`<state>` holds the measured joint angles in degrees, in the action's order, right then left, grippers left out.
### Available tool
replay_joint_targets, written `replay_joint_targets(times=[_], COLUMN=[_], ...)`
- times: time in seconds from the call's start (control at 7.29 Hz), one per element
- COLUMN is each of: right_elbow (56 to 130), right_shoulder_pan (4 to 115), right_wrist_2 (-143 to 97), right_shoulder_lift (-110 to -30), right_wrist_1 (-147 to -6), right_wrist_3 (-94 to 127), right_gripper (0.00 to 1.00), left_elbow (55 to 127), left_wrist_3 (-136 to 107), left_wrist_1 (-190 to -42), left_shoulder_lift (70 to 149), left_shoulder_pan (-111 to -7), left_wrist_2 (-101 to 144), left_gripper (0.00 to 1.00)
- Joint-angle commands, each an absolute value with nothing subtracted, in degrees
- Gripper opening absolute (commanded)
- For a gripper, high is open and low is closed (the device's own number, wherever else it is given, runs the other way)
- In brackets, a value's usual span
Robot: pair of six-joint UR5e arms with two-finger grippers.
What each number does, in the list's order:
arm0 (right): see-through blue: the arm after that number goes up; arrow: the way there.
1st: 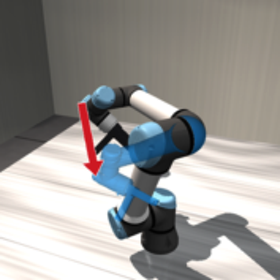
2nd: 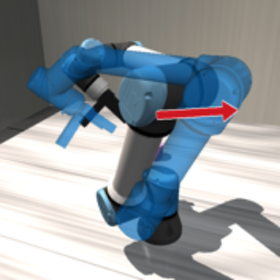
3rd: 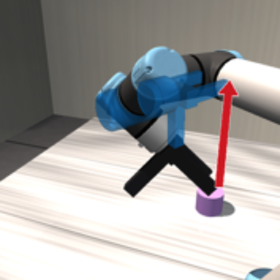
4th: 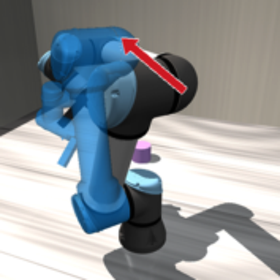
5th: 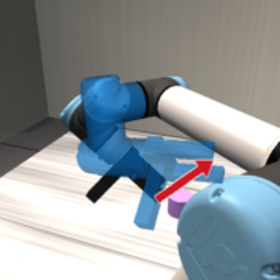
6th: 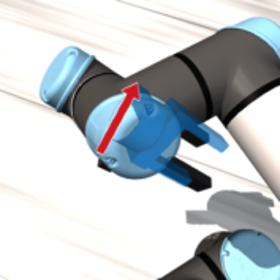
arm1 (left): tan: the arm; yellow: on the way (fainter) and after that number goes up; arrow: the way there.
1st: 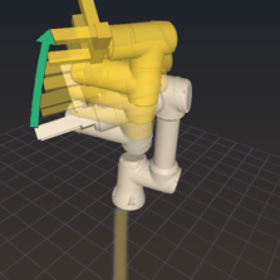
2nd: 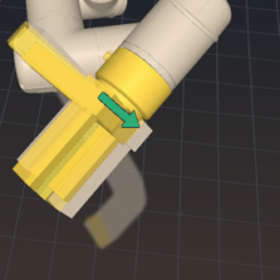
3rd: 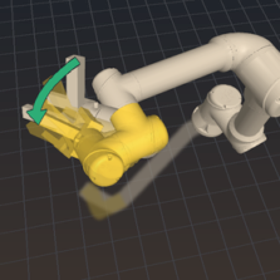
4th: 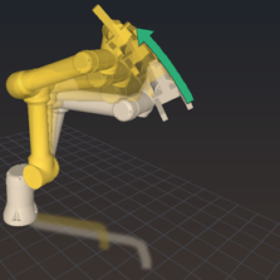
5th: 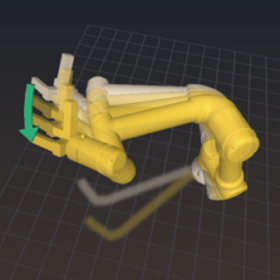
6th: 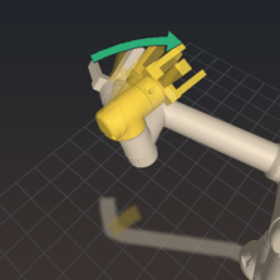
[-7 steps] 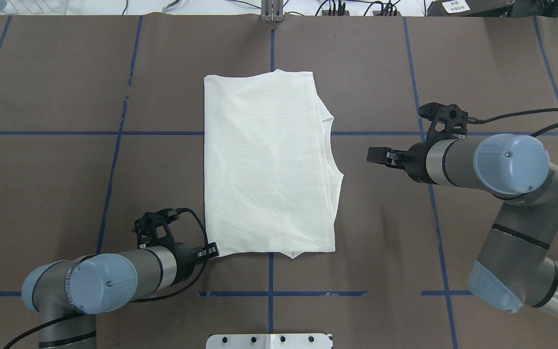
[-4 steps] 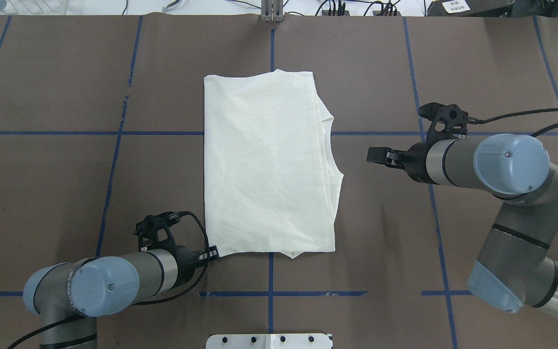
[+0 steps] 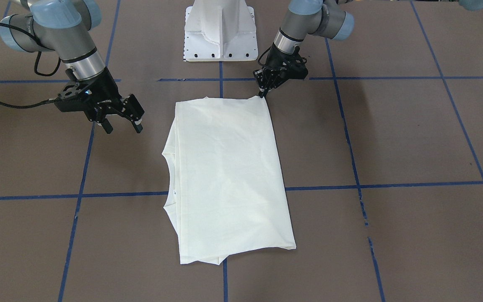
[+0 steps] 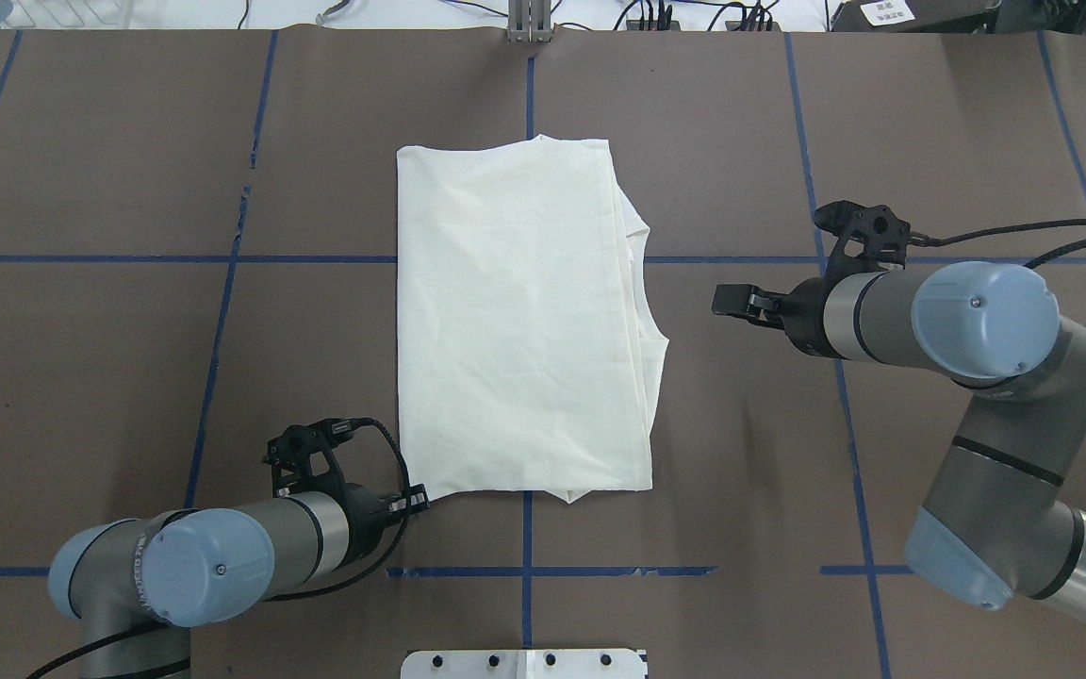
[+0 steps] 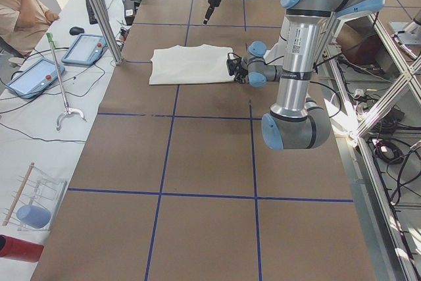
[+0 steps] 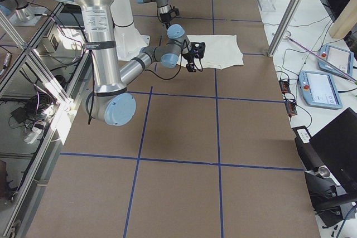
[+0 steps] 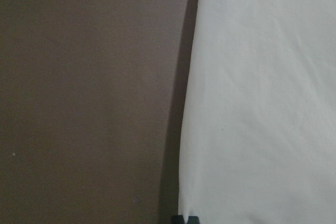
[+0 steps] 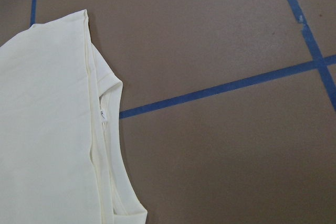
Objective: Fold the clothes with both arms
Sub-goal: 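Position the left and right grippers at the shirt's near edge corners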
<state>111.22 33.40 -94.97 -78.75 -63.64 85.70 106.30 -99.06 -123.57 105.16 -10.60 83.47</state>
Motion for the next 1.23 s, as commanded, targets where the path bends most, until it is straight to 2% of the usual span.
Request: replay_joint_targets(times=[0.0,0.27,0.41,0.55,1.1], right_elbow=[111.7,110.8,109.7,108.2,107.4], right_shoulder_pan=[28.6,21.7,19.1,18.1,16.1], right_wrist_2=[-89.1,-82.9,-81.5,-81.0,-80.6], right_shoulder_lift=[-70.7,-66.5,-66.9,-66.5,-67.1], right_wrist_1=[-76.9,-85.2,-85.2,-85.2,-85.1], right_wrist_3=[97.7,105.8,109.0,110.1,110.0], right_gripper=[0.95,0.84,0.71,0.65,0.65], left_elbow=[106.5,107.0,107.0,107.0,107.7], left_wrist_3=[-99.0,-99.1,-99.1,-99.1,-98.5], left_wrist_1=[-123.6,-123.6,-123.6,-123.6,-123.6], left_shoulder_lift=[106.3,107.4,107.4,107.4,107.7], left_shoulder_pan=[-10.5,-10.6,-10.6,-10.6,-11.4], left_wrist_2=[83.0,82.8,82.9,82.8,82.9], left_gripper=[0.0,0.0,0.0,0.0,0.0])
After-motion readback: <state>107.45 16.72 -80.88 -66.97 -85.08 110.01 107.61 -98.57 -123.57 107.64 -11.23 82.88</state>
